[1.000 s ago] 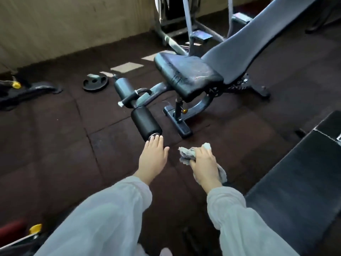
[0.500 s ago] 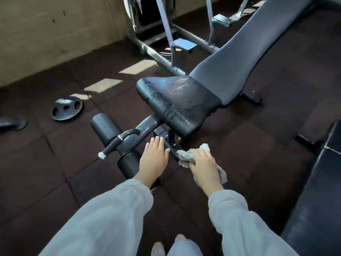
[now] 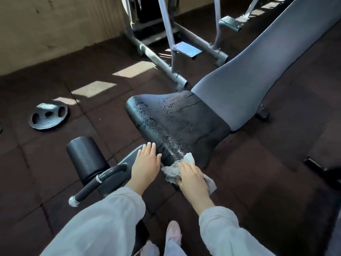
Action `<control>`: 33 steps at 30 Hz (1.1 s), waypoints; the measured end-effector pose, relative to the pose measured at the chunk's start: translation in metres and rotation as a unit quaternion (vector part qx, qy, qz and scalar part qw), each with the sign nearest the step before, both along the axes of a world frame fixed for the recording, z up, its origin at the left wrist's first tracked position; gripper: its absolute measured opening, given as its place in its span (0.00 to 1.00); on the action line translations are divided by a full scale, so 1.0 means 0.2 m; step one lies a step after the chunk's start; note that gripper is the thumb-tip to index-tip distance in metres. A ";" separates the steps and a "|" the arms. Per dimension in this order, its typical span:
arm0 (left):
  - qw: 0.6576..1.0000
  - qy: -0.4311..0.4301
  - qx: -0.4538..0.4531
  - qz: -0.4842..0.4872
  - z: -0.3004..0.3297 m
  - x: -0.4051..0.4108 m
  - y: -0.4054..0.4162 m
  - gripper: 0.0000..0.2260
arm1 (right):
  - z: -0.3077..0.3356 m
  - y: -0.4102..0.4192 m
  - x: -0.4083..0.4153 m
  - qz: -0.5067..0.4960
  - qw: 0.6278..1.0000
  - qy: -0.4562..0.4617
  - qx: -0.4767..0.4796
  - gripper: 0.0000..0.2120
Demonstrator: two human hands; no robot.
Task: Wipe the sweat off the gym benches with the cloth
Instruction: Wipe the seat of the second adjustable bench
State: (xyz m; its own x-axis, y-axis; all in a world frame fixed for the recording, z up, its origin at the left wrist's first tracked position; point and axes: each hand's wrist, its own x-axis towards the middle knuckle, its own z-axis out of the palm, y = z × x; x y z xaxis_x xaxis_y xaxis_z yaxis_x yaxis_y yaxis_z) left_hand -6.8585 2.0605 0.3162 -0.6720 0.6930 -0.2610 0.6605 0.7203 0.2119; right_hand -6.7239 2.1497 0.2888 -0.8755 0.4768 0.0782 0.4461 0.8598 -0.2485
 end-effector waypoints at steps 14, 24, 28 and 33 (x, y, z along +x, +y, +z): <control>0.986 0.082 0.134 -0.059 -0.34 -0.39 0.14 0.20 | -0.21 0.06 -0.35 0.112 0.984 0.089 0.103 0.20; 0.979 0.087 0.153 -0.102 -0.38 -0.48 0.14 0.20 | -0.20 0.10 -0.52 0.029 0.993 0.081 0.077 0.20; 0.978 0.083 0.156 -0.114 -0.38 -0.49 0.13 0.20 | -0.29 0.02 -0.45 0.170 0.968 0.079 0.168 0.15; 0.976 0.085 0.170 -0.102 -0.39 -0.47 0.13 0.20 | -0.28 0.01 -0.22 0.103 0.979 0.093 0.147 0.18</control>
State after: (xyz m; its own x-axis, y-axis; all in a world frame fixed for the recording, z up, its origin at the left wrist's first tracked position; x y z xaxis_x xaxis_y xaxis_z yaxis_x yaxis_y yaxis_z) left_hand -6.9526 2.0865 0.2388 -0.5241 0.8445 0.1102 0.8294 0.4769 0.2909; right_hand -6.7671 2.1509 0.2328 -0.9084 0.2242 0.3528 0.2255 0.9735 -0.0378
